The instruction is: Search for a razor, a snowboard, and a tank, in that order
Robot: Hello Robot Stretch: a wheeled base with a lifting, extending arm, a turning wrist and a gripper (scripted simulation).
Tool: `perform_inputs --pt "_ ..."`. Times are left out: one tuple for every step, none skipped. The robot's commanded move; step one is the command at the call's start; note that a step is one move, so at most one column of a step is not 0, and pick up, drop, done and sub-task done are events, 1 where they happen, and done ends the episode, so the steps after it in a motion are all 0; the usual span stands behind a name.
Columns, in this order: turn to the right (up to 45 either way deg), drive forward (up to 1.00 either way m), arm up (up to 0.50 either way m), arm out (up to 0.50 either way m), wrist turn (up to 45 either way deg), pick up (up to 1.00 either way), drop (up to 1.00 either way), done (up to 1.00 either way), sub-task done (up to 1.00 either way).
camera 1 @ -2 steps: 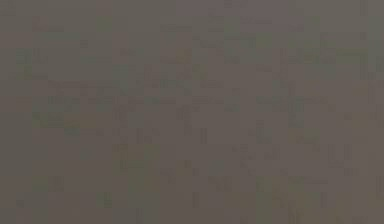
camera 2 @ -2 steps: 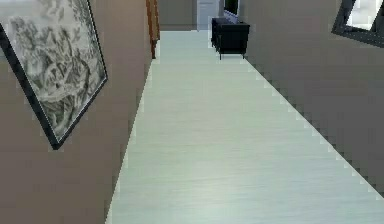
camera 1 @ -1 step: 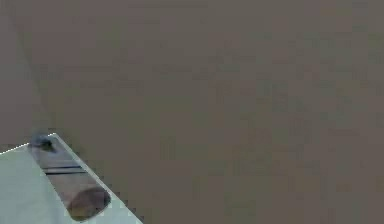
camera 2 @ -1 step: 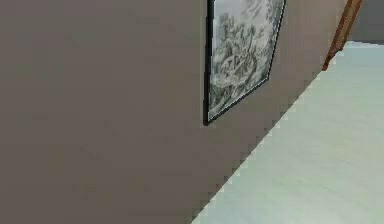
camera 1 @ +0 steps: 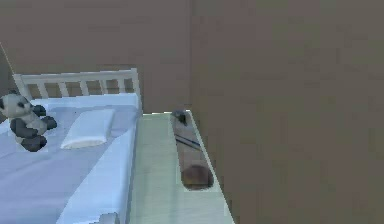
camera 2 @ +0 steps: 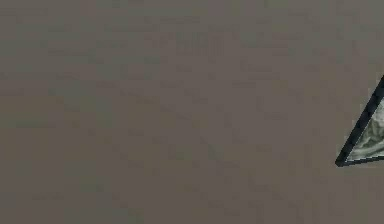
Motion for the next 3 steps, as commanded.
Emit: perform_inputs --pt "0.0 0.00 0.00 0.00 0.0 0.00 0.00 0.00 1.00" --pt "45.0 0.00 0.00 0.00 0.0 0.00 0.00 0.00 0.00" --pt "45.0 0.00 0.00 0.00 0.0 0.00 0.00 0.00 0.00"
